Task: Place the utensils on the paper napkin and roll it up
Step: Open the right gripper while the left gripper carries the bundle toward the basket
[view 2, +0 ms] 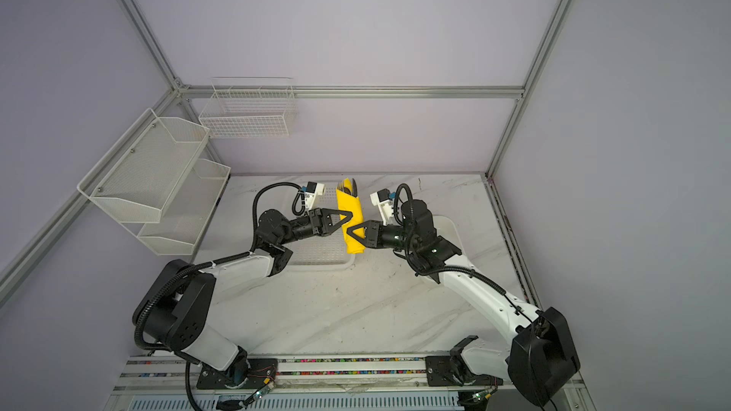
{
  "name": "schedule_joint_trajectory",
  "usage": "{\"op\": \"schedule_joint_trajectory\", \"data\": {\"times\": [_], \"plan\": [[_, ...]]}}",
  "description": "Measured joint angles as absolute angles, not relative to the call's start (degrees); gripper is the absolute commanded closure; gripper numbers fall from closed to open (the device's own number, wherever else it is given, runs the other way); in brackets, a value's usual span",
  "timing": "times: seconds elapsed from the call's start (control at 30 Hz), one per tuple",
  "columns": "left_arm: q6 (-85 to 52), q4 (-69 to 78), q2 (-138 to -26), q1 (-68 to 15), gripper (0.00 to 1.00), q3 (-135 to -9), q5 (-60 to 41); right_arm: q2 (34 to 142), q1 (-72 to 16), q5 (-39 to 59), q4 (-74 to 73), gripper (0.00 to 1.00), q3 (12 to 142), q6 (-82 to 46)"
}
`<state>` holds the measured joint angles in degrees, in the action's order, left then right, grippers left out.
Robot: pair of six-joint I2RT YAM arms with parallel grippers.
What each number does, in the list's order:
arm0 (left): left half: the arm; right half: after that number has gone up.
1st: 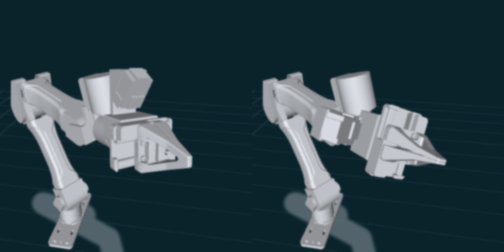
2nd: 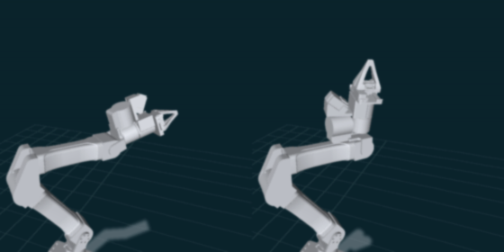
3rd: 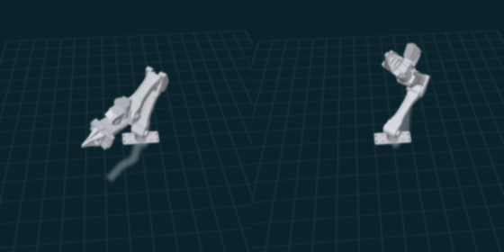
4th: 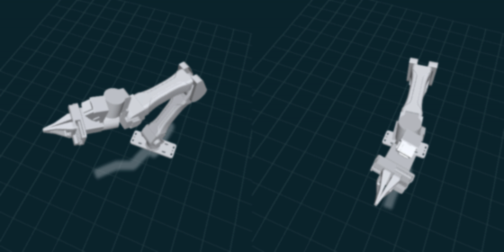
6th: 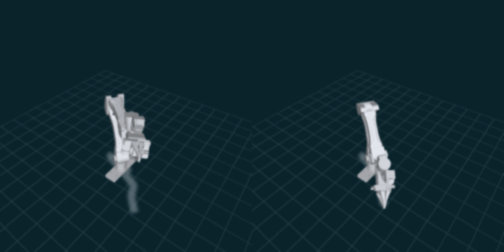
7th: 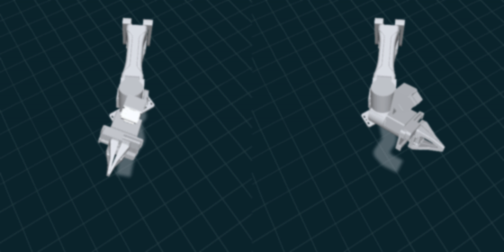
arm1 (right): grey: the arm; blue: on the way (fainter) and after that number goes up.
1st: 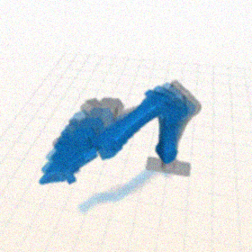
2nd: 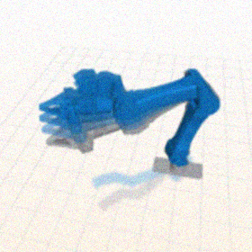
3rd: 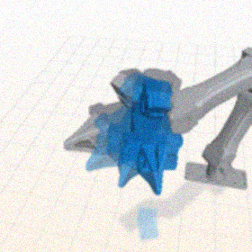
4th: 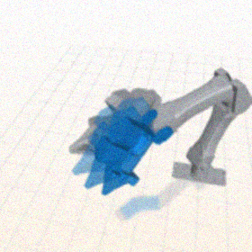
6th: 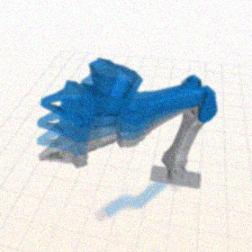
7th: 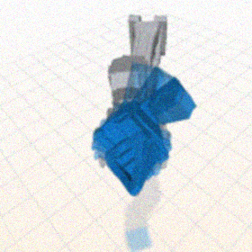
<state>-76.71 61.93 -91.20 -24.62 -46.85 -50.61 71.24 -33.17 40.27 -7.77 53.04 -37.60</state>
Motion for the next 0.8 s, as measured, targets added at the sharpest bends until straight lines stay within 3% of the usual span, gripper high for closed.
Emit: {"op": "schedule_joint_trajectory", "data": {"times": [0.13,0.5,0.8], "plan": [[-76.73,61.95,-91.2,-23.57,0.91,-46.85,-50.81,70.41,-33.17,39.18,-7.6,0.56,53.04,-36.8],[-74.32,58.57,-91.2,-14.02,0.91,-44.51,-54.74,68.38,-33.17,30.63,-3.62,0.52,53.15,-36.4],[-53.8,31.31,-91.94,-10.59,0.9,-45.63,-56.8,67.05,-33.17,27.16,-2.07,0.52,53.15,-35.16]]}}
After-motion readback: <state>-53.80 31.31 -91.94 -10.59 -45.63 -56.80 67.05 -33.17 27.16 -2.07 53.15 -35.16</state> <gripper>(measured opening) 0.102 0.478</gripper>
